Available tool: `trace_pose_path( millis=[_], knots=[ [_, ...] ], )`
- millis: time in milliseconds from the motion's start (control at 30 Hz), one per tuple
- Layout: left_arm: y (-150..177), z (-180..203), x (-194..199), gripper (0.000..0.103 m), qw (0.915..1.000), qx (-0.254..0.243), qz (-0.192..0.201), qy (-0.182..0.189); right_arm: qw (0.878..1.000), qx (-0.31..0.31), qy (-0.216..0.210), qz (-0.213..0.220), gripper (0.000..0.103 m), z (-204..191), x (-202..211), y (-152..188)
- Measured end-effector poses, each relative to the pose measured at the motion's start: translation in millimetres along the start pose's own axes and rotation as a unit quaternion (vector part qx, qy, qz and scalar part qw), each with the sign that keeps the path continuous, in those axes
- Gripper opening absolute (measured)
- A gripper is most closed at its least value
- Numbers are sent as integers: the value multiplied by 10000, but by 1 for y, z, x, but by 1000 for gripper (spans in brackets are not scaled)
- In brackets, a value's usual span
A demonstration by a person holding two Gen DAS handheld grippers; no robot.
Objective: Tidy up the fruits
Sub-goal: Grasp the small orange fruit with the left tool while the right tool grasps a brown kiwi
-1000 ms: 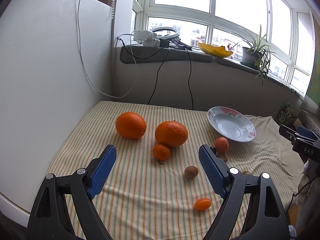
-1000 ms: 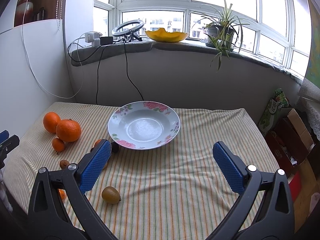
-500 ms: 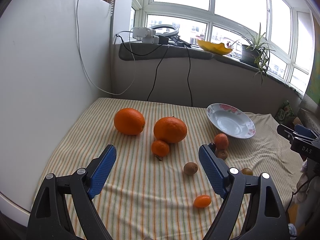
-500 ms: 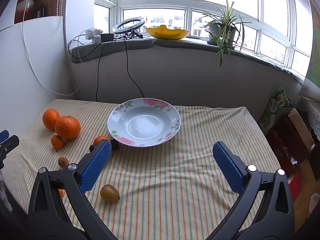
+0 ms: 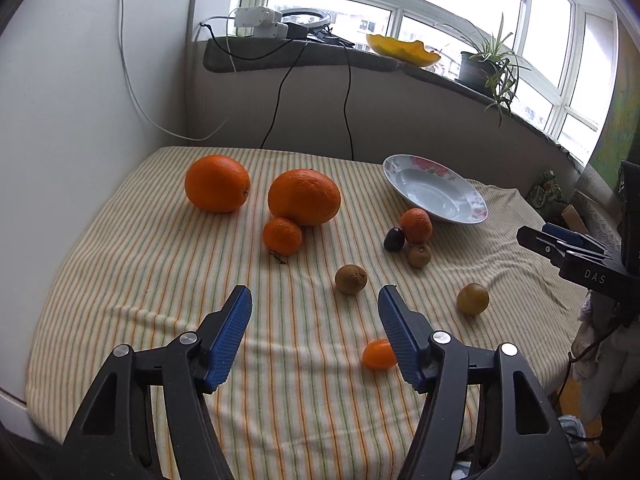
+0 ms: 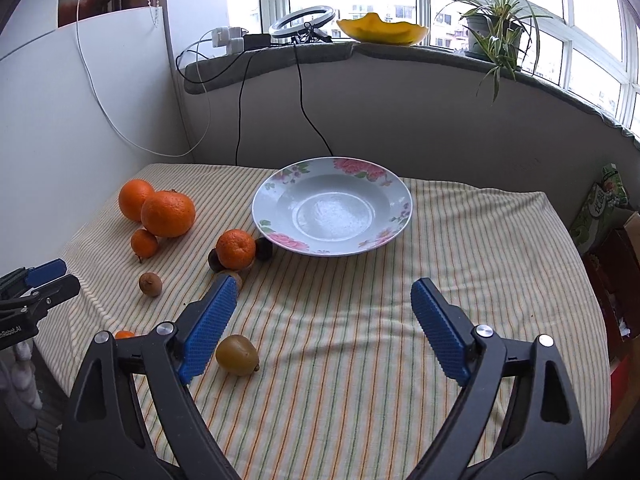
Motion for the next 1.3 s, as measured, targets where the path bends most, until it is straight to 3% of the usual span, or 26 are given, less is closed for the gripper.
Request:
trace_pose_path(
  millis=[400, 633, 800, 1200, 1300],
  knots=[
    [21, 15, -20, 49, 9972, 119, -491, 547, 9969, 160, -593, -494, 73, -21, -15, 20],
    [34, 31, -26, 39, 9937, -30, -761, 818, 9910, 151, -1033, -835, 57, -36, -26, 33],
    [39, 39, -31, 35, 9924, -125, -848, 880, 9876, 245, -1195, -988, 50, -47, -34, 40],
    [43, 40, -36, 26, 9921, -214, -904, 841, 9825, 273, -1277, -1324, 46, -52, -51, 51],
    [42, 40, -36, 26, 9922, -216, -888, 851, 9814, 272, -1349, -1339, 39, -53, -52, 51]
  ],
)
Point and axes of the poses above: each gripper's, at about its wrist camera, not at the fingertips, and x roughly against the way its jaws point, z to its right, y to its underside, the point moved 8 cm from there along -x, roughly the way its jaws point, and after that the axes turned 4 degrees about -z, right-handed, at the moved point
